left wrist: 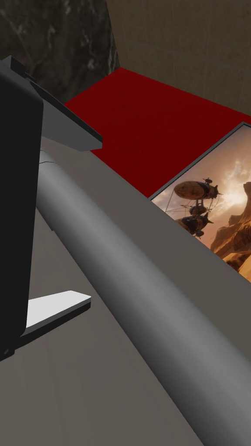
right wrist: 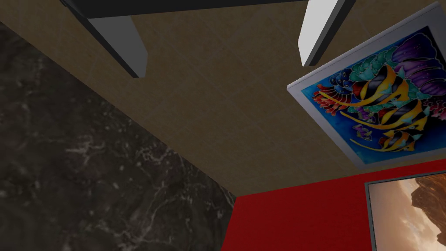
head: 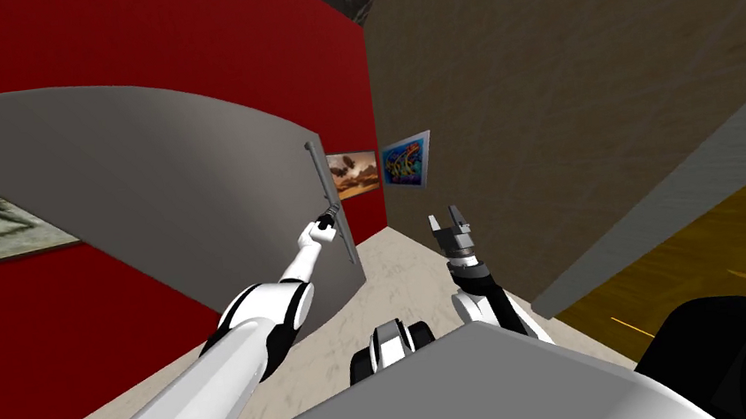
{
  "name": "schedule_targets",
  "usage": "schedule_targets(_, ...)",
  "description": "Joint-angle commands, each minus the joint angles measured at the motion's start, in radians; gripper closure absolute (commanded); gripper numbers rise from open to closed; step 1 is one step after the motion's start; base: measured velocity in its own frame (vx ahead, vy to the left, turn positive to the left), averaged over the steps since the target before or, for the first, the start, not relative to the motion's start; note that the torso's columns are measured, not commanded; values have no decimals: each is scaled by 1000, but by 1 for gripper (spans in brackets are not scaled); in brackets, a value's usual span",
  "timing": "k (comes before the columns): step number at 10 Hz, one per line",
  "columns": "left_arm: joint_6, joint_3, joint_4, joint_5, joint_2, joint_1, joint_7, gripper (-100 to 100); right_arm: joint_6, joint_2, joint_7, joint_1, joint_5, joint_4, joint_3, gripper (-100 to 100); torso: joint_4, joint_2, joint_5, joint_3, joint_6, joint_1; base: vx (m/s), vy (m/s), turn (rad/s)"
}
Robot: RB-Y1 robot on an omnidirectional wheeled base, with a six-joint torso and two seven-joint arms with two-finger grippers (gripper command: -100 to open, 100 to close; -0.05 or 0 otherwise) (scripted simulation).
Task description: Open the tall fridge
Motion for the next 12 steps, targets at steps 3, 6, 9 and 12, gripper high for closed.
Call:
schedule_targets(3, 5, 91, 0, -103, 53, 24, 46, -100, 0, 0, 0, 0, 0, 0, 0, 0, 1, 2, 0, 1, 0, 1, -30, 18, -271)
schedule_targets(6, -9, 68, 19, -69, 29, 7, 23, 100, 0, 0, 0, 0, 0, 0, 0, 0, 0, 0, 0, 0, 0, 0, 4, 1, 97)
schedule_targets(9, -37, 23, 57, -4, -21, -27, -21, 100, 0, 0, 0, 1, 0, 0, 0, 0, -1, -1, 4, -1, -2, 6, 35, -27, 261)
schedule_targets(12, -51, 1, 75, 34, -46, -44, -43, 100, 0, 0, 0, 0, 0, 0, 0, 0, -3, -1, 4, 0, -4, 7, 27, -18, 198)
